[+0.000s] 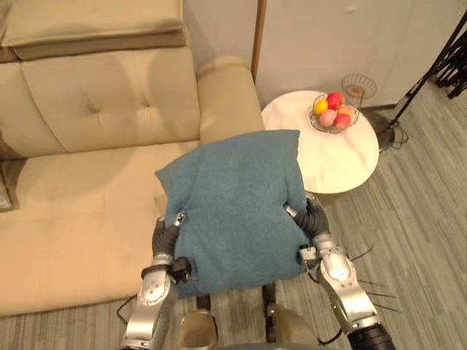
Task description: Pick up cushions and gather them together orderly.
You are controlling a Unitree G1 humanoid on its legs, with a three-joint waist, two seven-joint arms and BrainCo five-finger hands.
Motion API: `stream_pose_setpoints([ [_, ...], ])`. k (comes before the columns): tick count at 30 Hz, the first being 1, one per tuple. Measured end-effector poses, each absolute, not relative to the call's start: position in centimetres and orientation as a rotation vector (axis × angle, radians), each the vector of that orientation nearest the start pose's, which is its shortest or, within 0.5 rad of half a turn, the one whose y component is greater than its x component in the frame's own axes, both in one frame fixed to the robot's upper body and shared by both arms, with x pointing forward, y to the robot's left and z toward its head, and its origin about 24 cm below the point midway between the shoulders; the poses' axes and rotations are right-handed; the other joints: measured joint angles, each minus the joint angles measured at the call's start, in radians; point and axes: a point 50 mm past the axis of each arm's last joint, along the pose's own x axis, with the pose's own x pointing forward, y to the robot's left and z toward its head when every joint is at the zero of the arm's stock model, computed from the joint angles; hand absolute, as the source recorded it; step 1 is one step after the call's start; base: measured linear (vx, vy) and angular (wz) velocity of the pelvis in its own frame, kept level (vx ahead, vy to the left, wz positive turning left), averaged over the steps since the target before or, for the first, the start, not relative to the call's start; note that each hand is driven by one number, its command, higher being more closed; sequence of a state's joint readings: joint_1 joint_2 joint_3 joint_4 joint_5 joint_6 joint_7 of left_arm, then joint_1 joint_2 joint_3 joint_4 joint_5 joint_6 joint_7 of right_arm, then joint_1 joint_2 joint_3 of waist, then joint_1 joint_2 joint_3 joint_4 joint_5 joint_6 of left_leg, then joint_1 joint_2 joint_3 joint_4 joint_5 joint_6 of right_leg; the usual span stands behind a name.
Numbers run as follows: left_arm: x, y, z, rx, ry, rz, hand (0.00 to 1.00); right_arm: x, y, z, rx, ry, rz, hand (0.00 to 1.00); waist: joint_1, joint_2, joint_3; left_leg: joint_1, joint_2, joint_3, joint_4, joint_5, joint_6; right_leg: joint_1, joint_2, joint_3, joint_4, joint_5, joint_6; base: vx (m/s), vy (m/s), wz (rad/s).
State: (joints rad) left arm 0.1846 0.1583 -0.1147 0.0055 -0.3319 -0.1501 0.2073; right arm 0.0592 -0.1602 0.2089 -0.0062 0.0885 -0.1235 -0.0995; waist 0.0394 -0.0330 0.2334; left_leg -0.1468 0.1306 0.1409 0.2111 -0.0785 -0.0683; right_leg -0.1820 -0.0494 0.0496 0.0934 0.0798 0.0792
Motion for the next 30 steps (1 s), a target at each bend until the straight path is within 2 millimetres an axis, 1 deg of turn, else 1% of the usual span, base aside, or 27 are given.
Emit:
stream_pose_setpoints([
  [1,21.0,17.7,0.9,-0.183,0.083,0.169,1.00,23.7,-13.7,3.5,-0.040,-0.041,0.090,1.00,-0.001,0.005,0.001,-0.027,0.012,-0.010,0.015,0.000,0.014,-0.045,-0.005,0.005,0.177,-0.119,-0.003,-0.17,-0.019,0.57],
  [2,20.9,17.6,0.8,-0.188,0.086,0.163,1.00,23.4,-13.7,3.1,-0.029,-0.027,0.084,1.00,-0.005,0.006,0.001,-0.025,0.002,-0.039,0.030,0.002,0.018,-0.074,-0.013,0.006,0.371,-0.210,-0.009,-0.20,-0.051,0.85],
  [3,20.4,17.8,0.4,-0.188,0.102,0.167,1.00,23.1,-13.6,2.4,-0.010,0.003,0.079,1.00,0.000,0.009,0.001,-0.020,-0.012,-0.070,0.037,0.010,0.016,-0.057,-0.024,0.010,0.525,-0.284,0.034,-0.17,-0.153,1.23],
  [4,19.6,18.1,-0.1,-0.200,0.124,0.185,1.00,22.8,-13.4,2.0,0.000,0.017,0.086,1.00,0.007,0.015,-0.020,-0.058,-0.030,-0.129,0.057,0.032,0.006,0.003,-0.023,0.009,0.553,-0.347,0.017,-0.12,-0.146,0.99],
  [5,19.6,18.1,-0.1,-0.202,0.124,0.187,1.00,22.8,-13.4,2.1,0.000,0.015,0.088,1.00,0.008,0.011,-0.024,-0.066,-0.031,-0.135,0.059,0.035,0.003,0.007,-0.022,0.009,0.542,-0.355,0.011,-0.22,-0.259,0.95],
  [6,19.5,17.9,-0.1,-0.218,0.124,0.192,1.00,23.1,-13.3,2.6,0.001,-0.016,0.090,1.00,0.036,0.015,-0.043,-0.131,-0.034,-0.173,0.074,0.059,-0.011,0.020,-0.014,-0.022,0.433,-0.405,-0.032,-0.18,-0.188,0.46],
  [7,19.5,17.8,-0.1,-0.228,0.121,0.196,1.00,23.2,-13.4,2.9,-0.003,-0.031,0.093,1.00,0.045,0.026,-0.044,-0.156,-0.031,-0.184,0.067,0.067,-0.014,0.019,-0.005,-0.040,0.391,-0.420,-0.045,-0.31,-0.229,0.65],
  [8,19.5,17.2,-0.2,-0.263,0.124,0.204,1.00,23.6,-13.8,3.2,-0.024,-0.047,0.091,1.00,0.049,0.078,-0.041,-0.192,-0.011,-0.224,0.037,0.107,-0.017,0.008,0.025,-0.078,0.359,-0.387,-0.060,-0.32,-0.176,0.63],
  [9,19.3,16.8,-0.4,-0.285,0.131,0.210,1.00,23.8,-14.2,3.0,-0.038,-0.038,0.086,1.00,0.053,0.103,-0.045,-0.187,0.015,-0.211,-0.060,0.136,-0.009,-0.016,0.045,-0.115,0.354,-0.359,-0.082,-0.32,-0.174,0.72],
  [10,19.3,16.7,-0.4,-0.289,0.133,0.209,1.00,23.8,-14.3,2.8,-0.042,-0.030,0.078,1.00,0.049,0.105,-0.044,-0.178,0.024,-0.193,-0.095,0.124,0.001,-0.018,0.038,-0.134,0.350,-0.349,-0.092,-0.28,-0.166,0.84],
  [11,19.4,16.4,-0.4,-0.296,0.132,0.200,1.00,23.8,-14.7,2.5,-0.049,-0.014,0.056,1.00,0.040,0.099,-0.041,-0.182,0.040,-0.126,-0.106,0.097,0.023,-0.017,0.022,-0.172,0.325,-0.325,-0.113,-0.29,-0.141,0.94],
  [12,19.4,16.2,-0.4,-0.305,0.135,0.191,1.00,23.9,-15.1,2.3,-0.055,-0.003,0.035,1.00,0.028,0.094,-0.039,-0.191,0.040,-0.052,-0.048,0.097,0.023,-0.014,-0.001,-0.208,0.302,-0.300,-0.122,-0.23,-0.100,0.89],
  [13,19.4,15.9,-0.4,-0.312,0.136,0.186,1.00,23.9,-15.3,2.2,-0.056,0.000,0.027,1.00,0.023,0.093,-0.040,-0.189,0.040,-0.029,-0.018,0.097,0.023,-0.014,-0.009,-0.218,0.290,-0.290,-0.122,-0.22,-0.096,0.74],
  [14,19.4,15.6,-0.4,-0.326,0.135,0.180,1.00,24.0,-15.7,2.2,-0.058,0.001,0.013,1.00,0.007,0.093,-0.044,-0.168,0.034,0.025,0.050,0.092,0.030,-0.011,-0.027,-0.237,0.262,-0.263,-0.123,-0.20,-0.025,0.63],
  [15,19.6,15.4,-0.3,-0.333,0.128,0.166,1.00,24.0,-16.0,2.3,-0.058,-0.001,0.000,1.00,-0.009,0.093,-0.045,-0.120,0.028,0.071,0.093,0.085,0.041,-0.004,-0.041,-0.255,0.222,-0.231,-0.118,-0.20,-0.025,0.56],
  [16,19.6,15.3,-0.2,-0.336,0.125,0.160,1.00,24.0,-16.1,2.3,-0.059,-0.001,-0.004,1.00,-0.010,0.094,-0.046,-0.097,0.027,0.084,0.093,0.082,0.039,0.000,-0.043,-0.258,0.204,-0.217,-0.114,-0.22,0.056,0.51],
  [17,19.7,15.2,-0.1,-0.343,0.120,0.153,1.00,24.1,-16.3,2.4,-0.058,-0.003,-0.011,1.00,-0.022,0.097,-0.055,-0.035,0.024,0.112,0.046,0.046,0.022,0.007,-0.044,-0.269,0.158,-0.190,-0.102,-0.13,0.070,0.35],
  [18,19.8,15.0,-0.1,-0.347,0.116,0.144,1.00,24.1,-16.4,2.4,-0.058,-0.006,-0.019,1.00,-0.025,0.104,-0.060,0.004,0.019,0.116,-0.021,0.038,0.009,0.007,-0.039,-0.275,0.134,-0.176,-0.093,-0.19,0.133,0.39],
  [19,20.1,14.7,0.1,-0.347,0.109,0.128,1.00,24.1,-16.5,2.5,-0.053,-0.007,-0.029,1.00,-0.022,0.105,-0.063,0.037,0.008,0.113,-0.104,0.043,-0.002,0.007,-0.036,-0.282,0.103,-0.160,-0.083,-0.13,0.132,0.23],
  [20,20.1,14.8,0.0,-0.339,0.113,0.125,1.00,24.1,-16.4,2.3,-0.042,-0.003,-0.034,1.00,-0.019,0.097,-0.065,0.033,0.002,0.116,-0.110,0.055,-0.004,0.020,-0.039,-0.281,0.063,-0.120,-0.069,-0.12,0.140,0.10],
  [21,19.9,15.0,-0.2,-0.334,0.122,0.128,1.00,24.0,-16.3,2.2,-0.031,0.001,-0.037,1.00,-0.016,0.093,-0.068,0.029,-0.001,0.120,-0.095,0.049,0.005,0.035,-0.040,-0.281,0.036,-0.095,-0.065,-0.12,0.164,0.03],
  [22,19.6,15.2,-0.4,-0.326,0.132,0.132,1.00,23.8,-16.0,2.1,-0.016,0.007,-0.038,1.00,-0.014,0.092,-0.072,0.021,-0.006,0.117,-0.064,0.035,0.022,0.060,-0.046,-0.282,0.004,-0.071,-0.054,-0.10,0.142,0.02],
  [25,19.6,15.2,-0.3,-0.324,0.132,0.132,1.00,23.8,-16.0,2.1,-0.012,0.008,-0.036,1.00,-0.010,0.091,-0.079,-0.001,-0.012,0.114,-0.028,0.010,0.030,0.071,-0.056,-0.287,-0.026,-0.049,-0.044,-0.08,0.125,0.05],
  [27,19.5,15.2,-0.4,-0.323,0.134,0.131,1.00,23.6,-15.9,1.9,-0.006,0.016,-0.038,1.00,-0.001,0.083,-0.087,-0.029,-0.016,0.108,0.002,-0.004,0.036,0.074,-0.058,-0.293,-0.057,-0.038,-0.036,-0.07,0.096,0.07],
  [29,19.5,15.3,-0.4,-0.321,0.137,0.130,1.00,23.5,-15.9,1.7,-0.004,0.022,-0.039,1.00,0.001,0.079,-0.089,-0.049,-0.018,0.101,0.024,-0.014,0.047,0.073,-0.061,-0.302,-0.062,-0.038,-0.034,-0.03,0.060,0.17],
  [30,19.5,15.2,-0.5,-0.321,0.139,0.129,1.00,23.4,-15.9,1.7,-0.004,0.026,-0.040,1.00,0.001,0.078,-0.089,-0.058,-0.024,0.091,0.045,-0.025,0.051,0.070,-0.068,-0.314,-0.045,-0.048,-0.027,-0.01,0.071,0.22],
])
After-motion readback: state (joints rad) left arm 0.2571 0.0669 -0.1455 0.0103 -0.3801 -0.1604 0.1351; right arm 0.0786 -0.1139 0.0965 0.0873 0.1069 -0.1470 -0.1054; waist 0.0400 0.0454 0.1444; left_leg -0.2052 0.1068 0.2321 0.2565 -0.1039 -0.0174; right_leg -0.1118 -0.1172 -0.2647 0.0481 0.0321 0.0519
